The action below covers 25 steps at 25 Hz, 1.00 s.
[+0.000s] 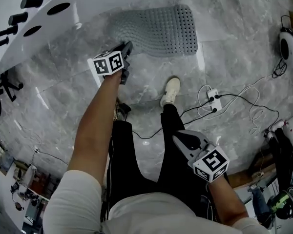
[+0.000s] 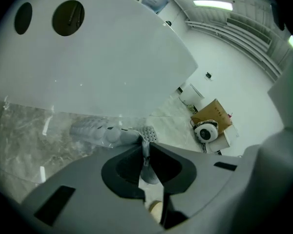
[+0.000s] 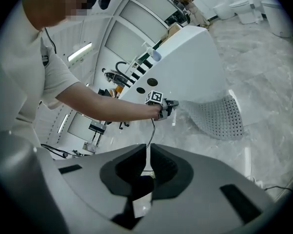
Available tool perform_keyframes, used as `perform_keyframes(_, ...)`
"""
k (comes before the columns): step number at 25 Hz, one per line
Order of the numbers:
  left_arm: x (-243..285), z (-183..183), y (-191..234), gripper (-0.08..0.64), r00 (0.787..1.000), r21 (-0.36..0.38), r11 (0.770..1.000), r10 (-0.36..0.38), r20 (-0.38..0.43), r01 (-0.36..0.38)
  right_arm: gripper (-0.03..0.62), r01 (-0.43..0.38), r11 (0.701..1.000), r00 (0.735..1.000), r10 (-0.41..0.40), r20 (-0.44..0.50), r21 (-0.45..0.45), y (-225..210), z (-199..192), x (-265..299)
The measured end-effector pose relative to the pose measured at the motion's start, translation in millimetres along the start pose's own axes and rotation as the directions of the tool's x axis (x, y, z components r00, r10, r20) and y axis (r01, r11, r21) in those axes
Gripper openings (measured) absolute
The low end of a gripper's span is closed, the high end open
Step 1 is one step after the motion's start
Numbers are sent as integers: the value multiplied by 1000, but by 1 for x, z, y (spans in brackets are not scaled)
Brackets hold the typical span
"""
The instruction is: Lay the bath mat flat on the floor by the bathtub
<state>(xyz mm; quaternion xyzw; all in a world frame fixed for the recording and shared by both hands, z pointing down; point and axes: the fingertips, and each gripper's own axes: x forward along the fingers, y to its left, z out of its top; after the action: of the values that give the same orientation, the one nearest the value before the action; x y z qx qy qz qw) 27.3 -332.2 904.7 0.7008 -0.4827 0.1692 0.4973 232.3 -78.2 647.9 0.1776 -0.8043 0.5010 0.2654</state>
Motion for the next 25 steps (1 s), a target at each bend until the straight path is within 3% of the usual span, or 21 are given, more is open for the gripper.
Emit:
perform_keyframes(9, -38, -22, 98, 49, 996, 38, 996, 81, -36, -80, 37, -25, 998, 999, 23, -29, -57, 13, 8, 71)
perform_keyframes(18, -47, -75, 166, 54, 984, -30, 986, 160, -85, -163, 37, -6, 997, 997, 0, -78, -75, 14, -11, 115)
perform_keyframes(25, -57, -120, 195, 121, 953, -26, 970, 234, -190, -243, 38, 17, 994, 995, -27, -93, -110, 13, -9, 134)
